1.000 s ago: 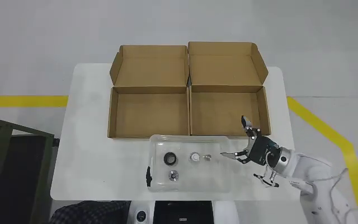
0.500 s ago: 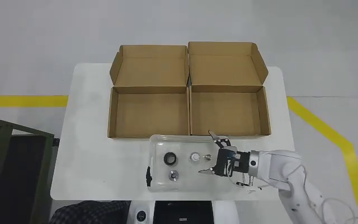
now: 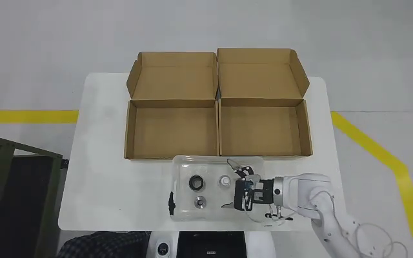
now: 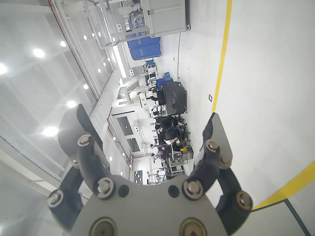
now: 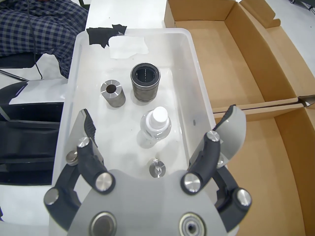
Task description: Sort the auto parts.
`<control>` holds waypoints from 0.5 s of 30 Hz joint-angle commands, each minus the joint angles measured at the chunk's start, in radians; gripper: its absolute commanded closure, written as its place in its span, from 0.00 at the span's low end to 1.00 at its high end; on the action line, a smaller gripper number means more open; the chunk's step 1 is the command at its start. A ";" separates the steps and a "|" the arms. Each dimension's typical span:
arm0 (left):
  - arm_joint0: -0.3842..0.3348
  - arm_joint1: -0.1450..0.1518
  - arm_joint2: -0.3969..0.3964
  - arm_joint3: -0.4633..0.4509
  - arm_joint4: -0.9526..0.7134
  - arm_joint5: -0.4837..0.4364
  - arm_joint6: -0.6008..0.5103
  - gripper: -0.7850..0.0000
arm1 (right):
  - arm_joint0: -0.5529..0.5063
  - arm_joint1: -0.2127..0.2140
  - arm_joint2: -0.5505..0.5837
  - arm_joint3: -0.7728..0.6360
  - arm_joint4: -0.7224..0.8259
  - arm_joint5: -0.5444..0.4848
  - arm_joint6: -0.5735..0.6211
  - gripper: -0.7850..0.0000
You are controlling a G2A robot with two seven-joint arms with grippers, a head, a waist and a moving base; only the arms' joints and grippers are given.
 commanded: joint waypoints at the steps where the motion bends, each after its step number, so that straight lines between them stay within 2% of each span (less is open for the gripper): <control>1: 0.000 0.000 0.000 0.000 0.000 0.000 0.000 0.00 | 0.003 0.001 -0.007 0.004 -0.005 0.000 -0.001 0.00; 7: 0.000 0.000 0.000 0.000 0.000 0.000 0.000 0.00 | 0.015 0.004 -0.023 0.028 -0.016 0.005 -0.005 0.00; 15: 0.000 0.000 0.000 0.000 0.000 0.000 0.000 0.00 | 0.053 0.003 -0.056 0.082 -0.016 0.023 0.006 0.10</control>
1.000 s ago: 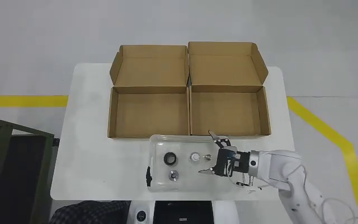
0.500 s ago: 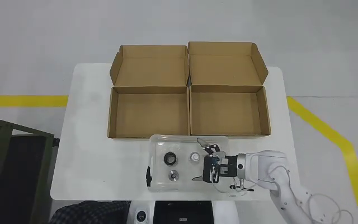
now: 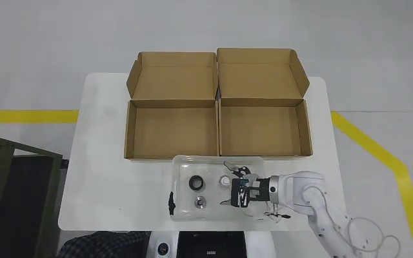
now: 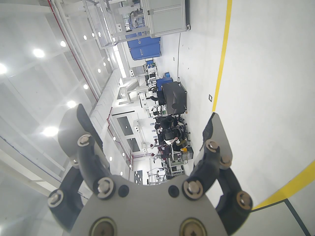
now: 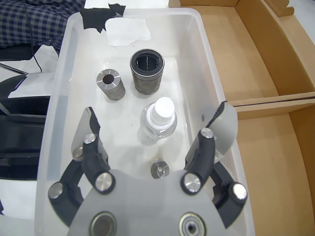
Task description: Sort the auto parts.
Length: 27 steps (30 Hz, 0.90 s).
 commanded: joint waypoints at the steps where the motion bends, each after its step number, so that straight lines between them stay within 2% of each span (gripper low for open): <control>1: 0.000 0.000 0.000 0.000 0.000 0.000 0.000 0.00 | 0.007 0.000 -0.008 0.009 -0.002 0.004 0.006 0.11; 5: 0.000 0.000 0.000 0.000 0.000 0.000 0.000 0.00 | 0.018 0.000 -0.021 0.019 -0.009 0.018 0.021 0.15; 9: 0.000 0.000 0.000 0.000 0.000 0.000 0.000 0.00 | 0.024 0.001 -0.029 0.025 -0.015 0.029 0.033 0.27; 11: 0.000 0.000 0.000 0.000 0.000 0.000 0.000 0.00 | 0.027 0.002 -0.032 0.025 -0.021 0.034 0.040 0.37; 13: 0.000 0.000 0.000 0.000 0.000 0.000 0.000 0.00 | 0.029 0.003 -0.035 0.024 -0.023 0.036 0.044 0.53; 19: 0.000 0.000 0.000 0.000 0.000 0.000 0.000 0.00 | 0.033 0.005 -0.043 0.022 -0.026 0.044 0.053 0.69; 22: 0.000 0.000 0.000 0.000 0.000 0.000 0.000 0.00 | 0.035 0.006 -0.045 0.018 -0.023 0.048 0.052 0.88; 23: 0.000 0.000 0.000 0.000 0.000 0.000 0.000 0.00 | 0.034 0.007 -0.044 0.014 -0.020 0.047 0.049 0.99; 27: 0.000 0.000 0.000 0.000 0.000 0.000 0.000 0.00 | 0.021 0.012 -0.034 -0.011 -0.002 0.031 0.029 1.00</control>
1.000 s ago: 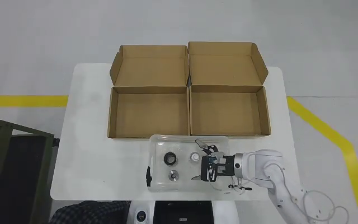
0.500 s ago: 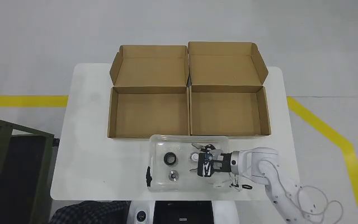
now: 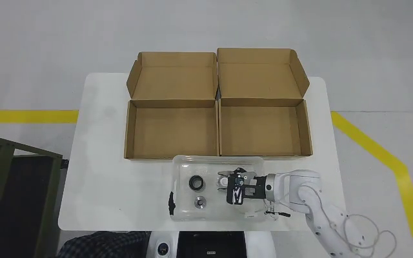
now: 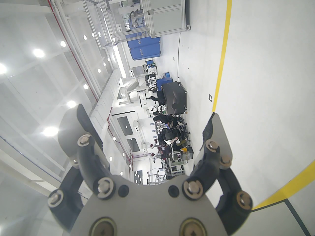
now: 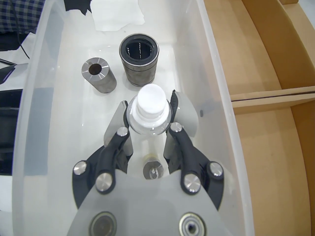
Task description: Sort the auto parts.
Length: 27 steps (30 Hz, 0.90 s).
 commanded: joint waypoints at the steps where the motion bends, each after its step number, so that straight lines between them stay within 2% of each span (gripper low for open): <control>1: 0.000 0.000 0.000 0.000 0.000 0.000 0.000 0.00 | -0.008 0.003 0.008 -0.013 0.012 -0.009 -0.011 1.00; 11: 0.000 0.000 0.000 0.000 0.000 0.000 0.000 0.00 | -0.036 0.014 0.057 -0.038 0.106 -0.020 -0.086 1.00; 21: 0.000 0.000 0.000 0.000 0.000 0.000 0.000 0.00 | -0.037 0.017 0.142 0.063 0.408 -0.015 -0.274 1.00; 27: 0.000 0.000 0.000 0.000 0.000 0.000 0.000 0.00 | -0.027 0.021 0.197 0.088 0.493 0.002 -0.292 1.00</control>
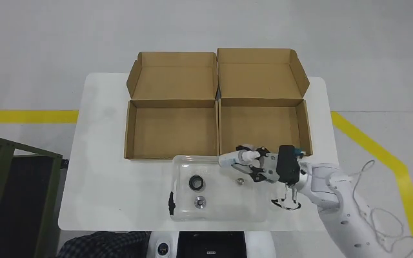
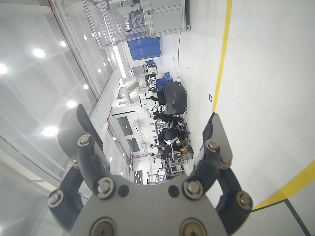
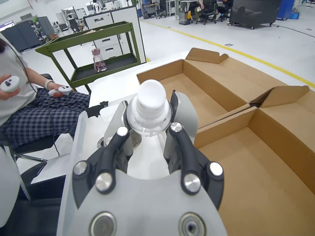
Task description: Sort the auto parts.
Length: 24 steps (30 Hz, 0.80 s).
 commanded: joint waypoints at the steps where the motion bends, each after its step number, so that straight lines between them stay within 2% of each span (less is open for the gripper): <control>1: 0.000 0.000 0.000 0.000 0.000 0.000 0.000 0.00 | 0.002 0.001 0.014 0.007 0.033 0.009 -0.008 1.00; 16: 0.000 0.000 0.000 0.000 0.000 0.000 0.000 0.00 | 0.047 -0.005 0.044 0.068 0.251 0.088 -0.021 1.00; 20: 0.000 0.000 0.000 0.000 0.000 0.000 0.000 0.00 | 0.057 -0.008 0.036 0.080 0.259 0.100 -0.019 1.00; 24: 0.000 0.000 0.000 0.000 0.000 0.000 0.000 0.00 | 0.067 -0.011 0.032 0.075 0.199 0.140 0.002 1.00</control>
